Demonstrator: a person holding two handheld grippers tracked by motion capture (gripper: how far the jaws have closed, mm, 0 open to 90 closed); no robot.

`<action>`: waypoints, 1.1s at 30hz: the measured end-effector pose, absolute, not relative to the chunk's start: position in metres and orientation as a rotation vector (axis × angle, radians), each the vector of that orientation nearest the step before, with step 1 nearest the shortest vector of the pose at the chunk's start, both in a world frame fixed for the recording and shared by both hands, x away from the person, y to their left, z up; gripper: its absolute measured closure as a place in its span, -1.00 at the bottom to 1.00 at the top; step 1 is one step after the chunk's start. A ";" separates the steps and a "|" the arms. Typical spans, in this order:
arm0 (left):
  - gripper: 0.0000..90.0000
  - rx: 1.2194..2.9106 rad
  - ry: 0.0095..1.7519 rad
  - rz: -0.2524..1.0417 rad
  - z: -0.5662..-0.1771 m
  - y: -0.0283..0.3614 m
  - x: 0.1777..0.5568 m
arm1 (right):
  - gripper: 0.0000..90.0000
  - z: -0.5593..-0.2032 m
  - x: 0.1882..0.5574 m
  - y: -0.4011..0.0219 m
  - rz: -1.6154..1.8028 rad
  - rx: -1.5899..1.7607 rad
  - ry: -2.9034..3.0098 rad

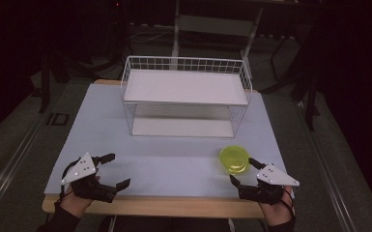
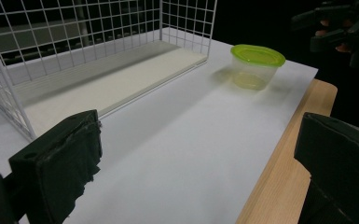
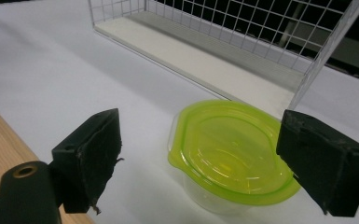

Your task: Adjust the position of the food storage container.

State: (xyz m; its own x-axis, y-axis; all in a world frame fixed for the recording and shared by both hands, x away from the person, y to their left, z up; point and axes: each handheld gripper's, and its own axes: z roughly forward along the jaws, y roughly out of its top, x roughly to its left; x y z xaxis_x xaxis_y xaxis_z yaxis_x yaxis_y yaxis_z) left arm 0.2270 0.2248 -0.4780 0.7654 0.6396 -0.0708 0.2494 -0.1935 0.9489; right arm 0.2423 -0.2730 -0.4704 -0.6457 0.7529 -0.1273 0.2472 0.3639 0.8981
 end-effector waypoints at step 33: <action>-0.96 1.760 0.698 0.409 -0.478 0.226 0.227 | -0.11 -0.434 0.270 -0.299 1.229 0.962 2.044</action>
State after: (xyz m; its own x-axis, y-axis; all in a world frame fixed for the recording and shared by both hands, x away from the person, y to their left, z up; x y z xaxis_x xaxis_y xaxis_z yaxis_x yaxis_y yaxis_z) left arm 0.2273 0.2264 -0.4783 0.7634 0.6415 -0.0759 0.2476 -0.1819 0.9516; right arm 0.2697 -0.2992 -0.4341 -0.5840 0.8056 -0.0994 0.2899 0.3214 0.9015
